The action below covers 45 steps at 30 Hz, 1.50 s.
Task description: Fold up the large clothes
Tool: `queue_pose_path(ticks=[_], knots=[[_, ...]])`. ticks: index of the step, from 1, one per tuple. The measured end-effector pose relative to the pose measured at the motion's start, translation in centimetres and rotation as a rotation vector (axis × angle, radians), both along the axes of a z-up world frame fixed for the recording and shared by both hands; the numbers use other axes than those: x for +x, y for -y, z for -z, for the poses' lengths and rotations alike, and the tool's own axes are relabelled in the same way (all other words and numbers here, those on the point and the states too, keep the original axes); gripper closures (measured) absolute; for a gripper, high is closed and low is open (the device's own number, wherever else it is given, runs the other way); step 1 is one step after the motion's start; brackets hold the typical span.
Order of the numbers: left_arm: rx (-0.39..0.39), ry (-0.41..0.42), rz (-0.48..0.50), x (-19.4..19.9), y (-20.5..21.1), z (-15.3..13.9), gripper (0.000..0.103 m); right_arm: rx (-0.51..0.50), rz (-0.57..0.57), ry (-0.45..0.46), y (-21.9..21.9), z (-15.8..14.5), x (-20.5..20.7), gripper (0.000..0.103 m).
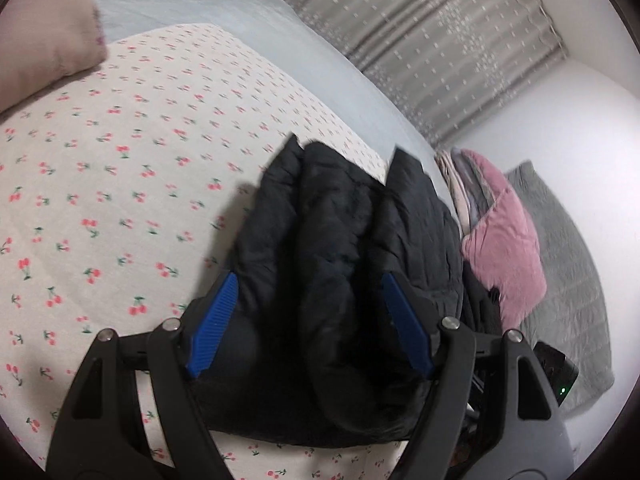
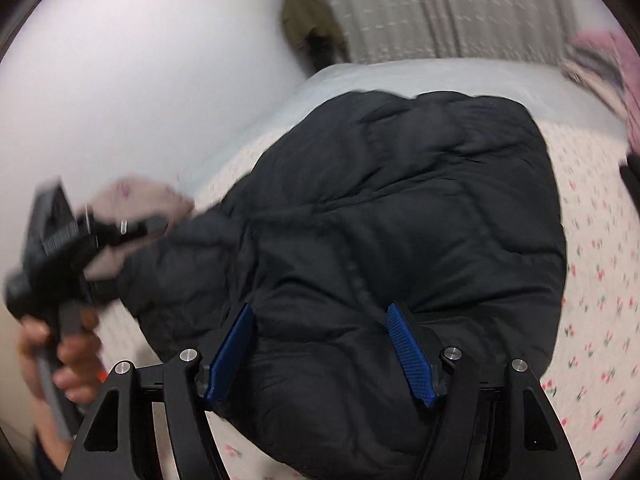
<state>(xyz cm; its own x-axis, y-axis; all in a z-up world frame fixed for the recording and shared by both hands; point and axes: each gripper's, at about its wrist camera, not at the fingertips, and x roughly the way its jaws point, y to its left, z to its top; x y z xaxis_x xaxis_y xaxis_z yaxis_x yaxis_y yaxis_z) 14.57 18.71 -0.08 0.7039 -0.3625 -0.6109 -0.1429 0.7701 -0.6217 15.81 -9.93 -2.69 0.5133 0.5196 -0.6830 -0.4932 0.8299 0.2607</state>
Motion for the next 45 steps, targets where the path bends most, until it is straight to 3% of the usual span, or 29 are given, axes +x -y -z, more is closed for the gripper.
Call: queue_pose_path(ticks=[4, 8, 10, 12, 15, 18, 21, 24, 29, 33, 35, 38, 41, 45], knots=[[0.081, 0.005, 0.013, 0.6, 1.9, -0.4, 0.027, -0.097, -0.060, 0.002, -2.9, 1.4, -0.6, 0.032], [0.187, -0.087, -0.005, 2.1, 3.7, 1.0, 0.025, -0.126, -0.106, -0.006, -4.7, 2.2, -0.1, 0.032], [0.210, -0.107, -0.017, 2.5, 4.1, 1.8, 0.040, -0.132, -0.111, -0.010, -5.1, 2.4, -0.2, 0.032], [0.224, -0.097, 0.011, 2.9, 4.7, 2.1, 0.073, -0.109, -0.106, -0.025, -4.8, 2.2, 0.3, 0.032], [0.260, -0.080, 0.016, 2.6, 5.1, 2.0, 0.087, -0.021, -0.092, -0.057, -3.3, 0.7, 0.5, 0.033], [0.213, -0.070, -0.001, 1.8, 4.1, 1.7, 0.089, 0.075, -0.032, 0.035, -0.9, -2.3, 0.2, 0.032], [0.206, -0.064, -0.010, 1.2, 3.7, 1.7, 0.090, 0.161, 0.061, 0.081, 1.6, -3.8, 1.2, 0.032], [0.194, -0.122, -0.009, 1.5, 3.3, 3.5, 0.089, 0.140, 0.110, 0.016, 1.8, -2.6, 3.9, 0.032], [0.191, -0.196, -0.007, 2.3, 3.0, 5.3, 0.086, -0.026, 0.060, -0.101, -0.8, 2.1, 8.7, 0.032], [0.228, -0.210, -0.026, 2.2, 2.9, 4.2, 0.077, -0.176, 0.044, -0.085, -3.3, 3.7, 8.0, 0.031], [0.206, -0.190, -0.075, 1.7, 2.2, 2.7, 0.077, -0.182, 0.039, -0.103, -3.5, 4.1, 8.3, 0.031], [0.296, -0.055, -0.150, 0.3, 2.4, -1.3, 0.073, -0.204, 0.029, -0.108, -4.8, 4.8, 9.0, 0.031], [0.331, 0.053, -0.100, -0.1, 4.2, -3.4, 0.049, -0.226, 0.022, -0.099, -5.7, 4.8, 9.3, 0.031], [0.320, 0.076, -0.010, 0.8, 6.2, -3.8, 0.047, -0.166, -0.001, -0.133, -4.4, 3.0, 9.4, 0.030]])
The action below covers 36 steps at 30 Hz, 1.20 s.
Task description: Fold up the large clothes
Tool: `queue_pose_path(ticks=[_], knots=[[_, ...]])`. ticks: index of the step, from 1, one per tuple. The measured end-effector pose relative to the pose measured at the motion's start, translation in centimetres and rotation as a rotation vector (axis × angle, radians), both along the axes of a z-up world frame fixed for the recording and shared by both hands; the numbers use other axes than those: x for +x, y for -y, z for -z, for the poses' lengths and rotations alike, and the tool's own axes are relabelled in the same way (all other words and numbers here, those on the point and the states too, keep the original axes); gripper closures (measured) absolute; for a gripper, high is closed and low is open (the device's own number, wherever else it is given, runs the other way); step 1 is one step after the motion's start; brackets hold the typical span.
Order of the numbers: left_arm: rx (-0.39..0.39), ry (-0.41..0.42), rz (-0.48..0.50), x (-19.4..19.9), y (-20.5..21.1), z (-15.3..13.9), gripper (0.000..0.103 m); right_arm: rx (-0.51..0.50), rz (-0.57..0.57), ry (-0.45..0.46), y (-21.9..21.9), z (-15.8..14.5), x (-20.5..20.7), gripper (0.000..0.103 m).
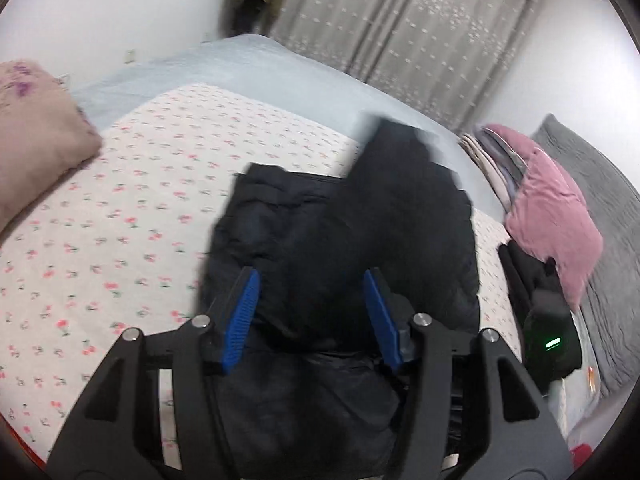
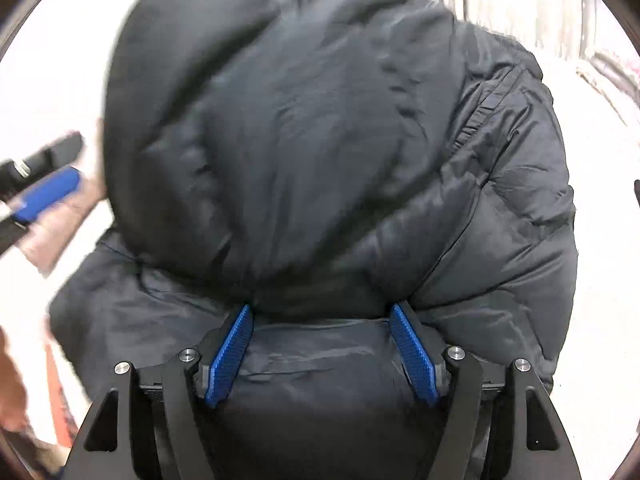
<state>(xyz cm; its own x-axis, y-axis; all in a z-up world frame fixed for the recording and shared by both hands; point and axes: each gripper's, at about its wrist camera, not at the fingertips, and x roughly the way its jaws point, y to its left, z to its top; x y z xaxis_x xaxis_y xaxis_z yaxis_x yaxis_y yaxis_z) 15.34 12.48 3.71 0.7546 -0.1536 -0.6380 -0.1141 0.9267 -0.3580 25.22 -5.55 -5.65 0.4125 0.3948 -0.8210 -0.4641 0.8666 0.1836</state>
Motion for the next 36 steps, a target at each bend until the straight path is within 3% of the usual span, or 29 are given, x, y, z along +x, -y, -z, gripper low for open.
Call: queue_pose_path(ticks=[4, 7, 9, 11, 13, 16, 18, 21, 23, 26, 32, 36], knots=[[0.025, 0.064, 0.083, 0.9, 2.0, -2.2, 0.047, 0.189, -0.002, 0.067, 3.8, -5.5, -0.6, 0.030], [0.026, 0.106, 0.185, 3.2, 3.5, -3.8, 0.047, 0.283, 0.109, 0.120, 8.2, -8.3, 0.9, 0.030], [0.046, 0.107, 0.232, 4.9, 5.0, -4.2, 0.047, 0.294, 0.176, 0.116, 10.2, -8.7, 2.9, 0.030], [0.081, 0.052, 0.258, 7.9, 6.3, -2.9, 0.047, 0.269, 0.208, 0.091, 10.5, -8.0, 5.0, 0.030], [0.091, -0.037, 0.210, 10.2, 6.0, -0.7, 0.047, 0.245, 0.180, 0.057, 8.9, -7.5, 8.4, 0.030], [-0.075, -0.134, 0.120, 13.3, 2.7, 3.6, 0.047, 0.193, 0.153, 0.010, 5.6, -5.5, 8.6, 0.030], [-0.104, -0.135, 0.089, 13.9, 1.4, 4.8, 0.051, 0.142, 0.132, 0.010, 3.4, -4.3, 10.6, 0.029], [-0.011, -0.120, 0.059, 13.9, 1.0, 5.6, 0.054, 0.116, 0.097, -0.021, 0.8, -2.1, 13.1, 0.028], [-0.044, -0.120, 0.035, 14.0, -0.3, 6.6, 0.056, 0.106, 0.090, -0.066, -0.6, -0.9, 14.1, 0.027], [-0.104, -0.124, 0.025, 13.8, -1.4, 7.6, 0.059, 0.036, 0.089, -0.056, -2.5, 0.1, 14.5, 0.027], [-0.059, -0.129, 0.029, 14.0, -0.3, 8.1, 0.059, -0.004, 0.117, -0.042, -3.3, 1.7, 15.5, 0.026], [-0.108, -0.131, 0.025, 12.5, -1.0, 7.2, 0.059, -0.050, 0.149, 0.006, -3.8, 0.7, 14.4, 0.025]])
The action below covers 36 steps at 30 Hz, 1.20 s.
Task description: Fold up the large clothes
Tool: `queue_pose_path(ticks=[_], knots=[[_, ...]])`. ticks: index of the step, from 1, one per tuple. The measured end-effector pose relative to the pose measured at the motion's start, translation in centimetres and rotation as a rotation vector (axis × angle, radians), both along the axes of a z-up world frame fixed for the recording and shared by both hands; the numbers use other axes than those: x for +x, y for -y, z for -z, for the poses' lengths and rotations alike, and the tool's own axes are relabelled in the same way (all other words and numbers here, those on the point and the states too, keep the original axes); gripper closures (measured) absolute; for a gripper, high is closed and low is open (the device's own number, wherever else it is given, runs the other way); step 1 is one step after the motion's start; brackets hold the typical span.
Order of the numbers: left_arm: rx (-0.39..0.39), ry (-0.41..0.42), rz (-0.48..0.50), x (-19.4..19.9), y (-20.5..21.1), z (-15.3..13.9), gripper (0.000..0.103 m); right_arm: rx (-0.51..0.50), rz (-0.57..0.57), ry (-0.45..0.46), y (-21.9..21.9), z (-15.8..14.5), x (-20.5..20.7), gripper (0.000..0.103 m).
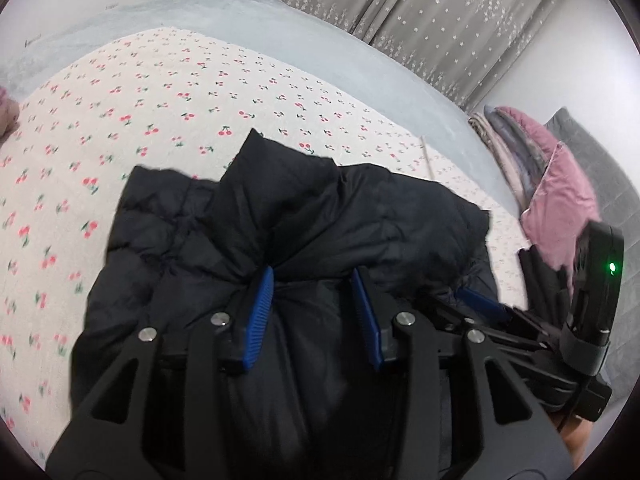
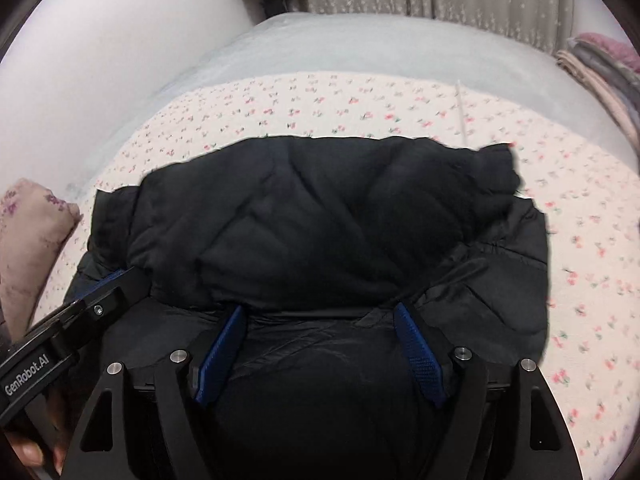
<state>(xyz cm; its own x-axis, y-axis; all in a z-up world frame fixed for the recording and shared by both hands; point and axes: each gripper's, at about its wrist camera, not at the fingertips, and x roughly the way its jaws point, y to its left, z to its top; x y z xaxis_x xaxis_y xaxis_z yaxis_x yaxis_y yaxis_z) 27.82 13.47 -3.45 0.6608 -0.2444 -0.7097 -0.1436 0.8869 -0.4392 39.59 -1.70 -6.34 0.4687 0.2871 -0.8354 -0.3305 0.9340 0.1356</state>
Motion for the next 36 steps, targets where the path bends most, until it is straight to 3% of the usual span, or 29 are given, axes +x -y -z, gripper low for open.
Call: queue_pose_path(ticks=[2, 5, 8, 11, 15, 19, 23, 29, 34, 36], knots=[[0.015, 0.006, -0.022, -1.8, -0.5, -1.3, 0.059, 0.100, 0.052, 0.020, 1.5, -2.2, -2.2, 0.025], [0.079, 0.028, -0.044, -5.0, -1.3, -2.5, 0.049, 0.250, 0.113, 0.009, 4.7, -4.4, -4.7, 0.022], [0.074, -0.018, -0.069, -7.8, -2.9, -2.0, 0.048, 0.327, 0.189, -0.005, 7.8, -5.8, -7.3, 0.021], [0.042, -0.059, -0.094, -9.7, -4.1, -1.2, 0.048, 0.398, 0.211, -0.012, 10.3, -5.6, -11.3, 0.019], [0.100, -0.100, -0.069, -10.7, -3.5, 0.3, 0.036, 0.459, 0.247, -0.038, 12.7, -2.4, -12.1, 0.018], [0.088, -0.117, -0.046, -10.1, -3.4, 1.6, 0.034, 0.515, 0.285, -0.124, 14.8, -0.7, -12.5, 0.018], [0.032, -0.127, -0.053, -10.0, -4.1, 1.9, 0.032, 0.504, 0.308, -0.107, 15.8, -0.5, -12.7, 0.018], [0.019, -0.131, -0.045, -10.0, -4.0, 2.2, 0.029, 0.502, 0.337, -0.123, 16.3, 0.3, -12.8, 0.018], [-0.057, -0.160, -0.048, -10.1, -5.9, 3.1, 0.019, 0.533, 0.353, -0.096, 17.2, -0.1, -13.0, 0.018], [-0.124, -0.178, -0.055, -10.2, -6.8, 4.0, 0.017, 0.543, 0.360, -0.092, 17.5, -0.2, -13.1, 0.018]])
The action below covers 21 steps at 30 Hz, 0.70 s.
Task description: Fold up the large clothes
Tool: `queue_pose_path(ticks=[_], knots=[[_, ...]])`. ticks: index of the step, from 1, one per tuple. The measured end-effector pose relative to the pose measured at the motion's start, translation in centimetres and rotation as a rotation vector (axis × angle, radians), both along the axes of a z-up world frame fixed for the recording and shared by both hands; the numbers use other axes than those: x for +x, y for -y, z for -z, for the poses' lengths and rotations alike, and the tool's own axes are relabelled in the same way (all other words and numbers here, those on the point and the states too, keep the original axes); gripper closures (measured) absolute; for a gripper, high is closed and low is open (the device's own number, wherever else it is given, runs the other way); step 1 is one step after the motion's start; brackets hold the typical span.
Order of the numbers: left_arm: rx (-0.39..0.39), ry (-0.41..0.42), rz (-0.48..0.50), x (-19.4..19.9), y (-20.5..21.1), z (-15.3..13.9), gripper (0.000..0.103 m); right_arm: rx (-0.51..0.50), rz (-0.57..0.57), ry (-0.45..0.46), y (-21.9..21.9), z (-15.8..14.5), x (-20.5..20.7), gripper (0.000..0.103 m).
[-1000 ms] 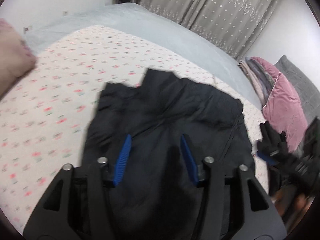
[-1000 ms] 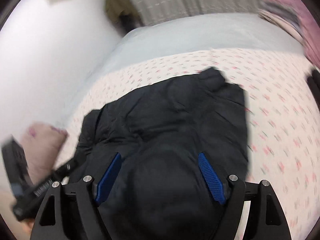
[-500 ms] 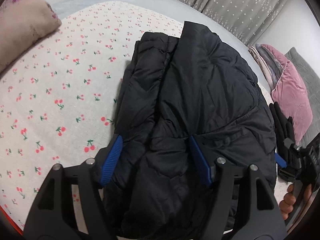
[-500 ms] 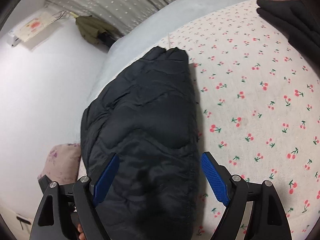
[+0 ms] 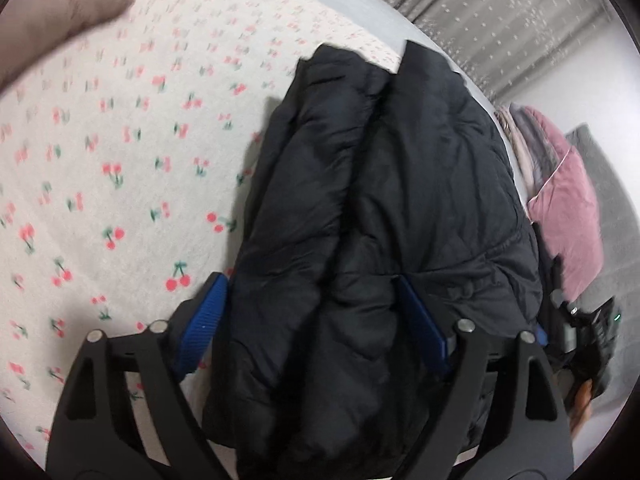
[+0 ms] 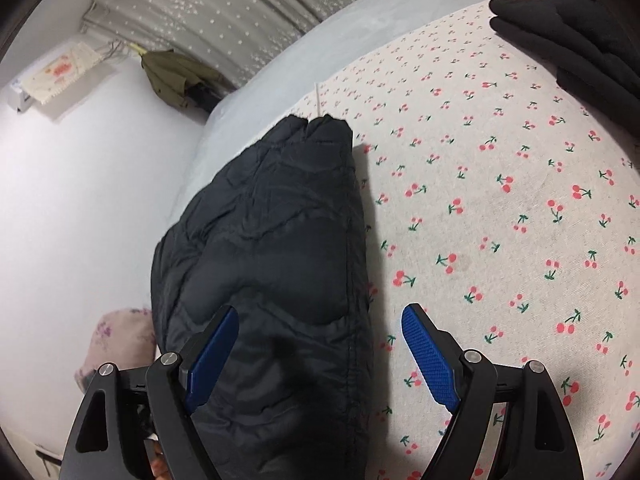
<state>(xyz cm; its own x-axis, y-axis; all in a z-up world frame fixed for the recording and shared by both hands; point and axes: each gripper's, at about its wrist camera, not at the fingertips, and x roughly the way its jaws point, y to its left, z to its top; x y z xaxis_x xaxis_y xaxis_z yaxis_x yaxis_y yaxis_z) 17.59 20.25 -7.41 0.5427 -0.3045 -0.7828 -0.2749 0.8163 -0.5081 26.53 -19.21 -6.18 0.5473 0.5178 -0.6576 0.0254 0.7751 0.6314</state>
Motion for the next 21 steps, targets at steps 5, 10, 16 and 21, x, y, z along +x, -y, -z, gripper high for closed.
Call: queue_pose_path(ticks=[5, 10, 16, 21], knots=[[-0.054, -0.009, 0.008, -0.4, -0.7, 0.4, 0.017, 0.001, -0.034, -0.016, -0.2, 0.6, 0.5, 0.018], [-0.072, -0.012, 0.013, -0.7, -1.0, 0.6, 0.017, 0.098, -0.091, -0.097, -1.0, 2.9, 1.6, 0.018], [-0.129, -0.021, 0.016, -1.0, -1.9, 1.6, 0.017, 0.163, -0.137, -0.141, -2.0, 4.8, 2.6, 0.016], [-0.175, -0.024, 0.020, -0.8, -2.5, 2.4, 0.016, 0.188, -0.167, -0.157, -2.5, 5.6, 2.9, 0.014]])
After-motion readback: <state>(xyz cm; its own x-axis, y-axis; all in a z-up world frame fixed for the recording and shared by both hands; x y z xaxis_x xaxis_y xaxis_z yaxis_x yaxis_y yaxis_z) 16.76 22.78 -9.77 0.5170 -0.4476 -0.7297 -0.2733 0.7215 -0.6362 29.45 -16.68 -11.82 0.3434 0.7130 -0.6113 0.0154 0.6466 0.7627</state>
